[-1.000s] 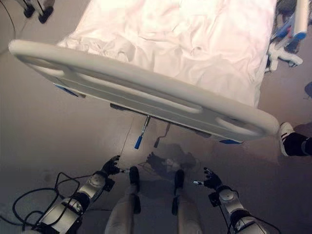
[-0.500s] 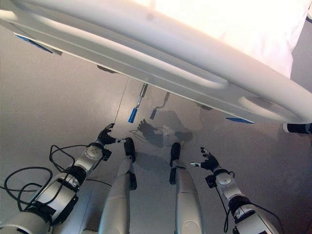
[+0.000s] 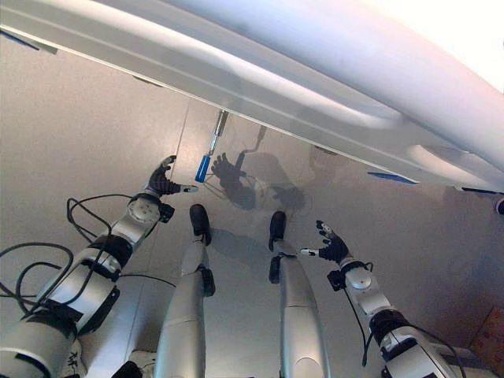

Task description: Raise the hospital bed

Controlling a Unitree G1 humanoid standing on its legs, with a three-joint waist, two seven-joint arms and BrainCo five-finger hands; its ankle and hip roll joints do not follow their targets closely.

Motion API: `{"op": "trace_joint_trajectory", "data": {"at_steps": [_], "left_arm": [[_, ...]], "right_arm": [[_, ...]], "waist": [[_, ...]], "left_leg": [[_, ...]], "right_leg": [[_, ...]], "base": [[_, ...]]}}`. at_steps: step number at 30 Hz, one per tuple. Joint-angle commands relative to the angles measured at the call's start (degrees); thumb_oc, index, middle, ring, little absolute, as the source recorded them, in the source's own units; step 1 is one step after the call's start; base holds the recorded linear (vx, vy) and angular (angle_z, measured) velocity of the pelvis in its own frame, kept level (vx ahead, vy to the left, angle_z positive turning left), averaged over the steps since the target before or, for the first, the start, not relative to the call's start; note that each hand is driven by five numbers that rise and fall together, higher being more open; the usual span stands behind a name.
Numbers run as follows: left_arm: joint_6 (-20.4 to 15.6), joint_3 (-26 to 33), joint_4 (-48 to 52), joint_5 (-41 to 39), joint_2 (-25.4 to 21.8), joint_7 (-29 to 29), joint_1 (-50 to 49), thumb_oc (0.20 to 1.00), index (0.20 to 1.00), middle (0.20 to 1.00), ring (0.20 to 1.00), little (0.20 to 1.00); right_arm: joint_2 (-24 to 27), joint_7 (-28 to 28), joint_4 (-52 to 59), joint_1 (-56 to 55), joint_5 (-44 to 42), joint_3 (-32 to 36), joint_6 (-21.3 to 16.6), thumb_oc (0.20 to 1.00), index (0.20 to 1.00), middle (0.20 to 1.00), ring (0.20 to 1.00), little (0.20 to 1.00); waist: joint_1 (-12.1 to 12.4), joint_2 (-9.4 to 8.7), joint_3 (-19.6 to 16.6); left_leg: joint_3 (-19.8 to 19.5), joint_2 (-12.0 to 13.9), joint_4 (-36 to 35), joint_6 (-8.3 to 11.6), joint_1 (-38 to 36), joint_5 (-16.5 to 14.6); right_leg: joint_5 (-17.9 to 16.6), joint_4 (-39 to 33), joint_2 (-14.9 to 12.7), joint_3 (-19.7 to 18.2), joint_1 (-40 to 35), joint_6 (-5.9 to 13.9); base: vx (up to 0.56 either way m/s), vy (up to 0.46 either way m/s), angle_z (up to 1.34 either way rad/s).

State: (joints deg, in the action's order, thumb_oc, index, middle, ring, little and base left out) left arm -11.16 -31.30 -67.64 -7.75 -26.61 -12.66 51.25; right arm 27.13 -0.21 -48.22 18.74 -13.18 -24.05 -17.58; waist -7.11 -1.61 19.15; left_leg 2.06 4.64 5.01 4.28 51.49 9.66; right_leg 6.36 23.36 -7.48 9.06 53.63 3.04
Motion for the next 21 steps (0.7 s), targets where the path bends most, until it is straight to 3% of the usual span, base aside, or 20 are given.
{"op": "trace_joint_trajectory", "data": {"at_steps": [1, 21], "left_arm": [[-2.01, 0.86, -0.91, -0.95, -1.05, -1.47, 1.75, 1.0, 1.0, 1.0, 1.0, 1.0], [-1.24, -1.1, -1.98, 0.15, -2.05, -1.63, 6.3, 1.0, 1.0, 1.0, 1.0, 1.0]], "right_arm": [[2.6, -0.12, 3.36, -2.83, -1.94, -0.34, -2.01, 1.0, 1.0, 1.0, 1.0, 1.0], [3.91, 0.21, 5.15, -1.53, -0.11, -3.25, -2.82, 1.0, 1.0, 1.0, 1.0, 1.0]], "waist": [[0.39, -1.33, 0.55], [0.06, -0.83, 1.02]], "left_leg": [[-0.39, -1.47, 7.1, -1.2, -1.51, -8.74], [-0.53, -1.41, 7.24, -1.15, 1.42, -8.49]], "right_leg": [[-11.91, -13.45, 1.93, -3.42, -2.62, 3.83], [-12.1, -12.85, 1.76, -3.86, 0.84, 4.03]], "base": [[0.0, 0.0, 0.0], [0.0, 0.0, 0.0]]}}
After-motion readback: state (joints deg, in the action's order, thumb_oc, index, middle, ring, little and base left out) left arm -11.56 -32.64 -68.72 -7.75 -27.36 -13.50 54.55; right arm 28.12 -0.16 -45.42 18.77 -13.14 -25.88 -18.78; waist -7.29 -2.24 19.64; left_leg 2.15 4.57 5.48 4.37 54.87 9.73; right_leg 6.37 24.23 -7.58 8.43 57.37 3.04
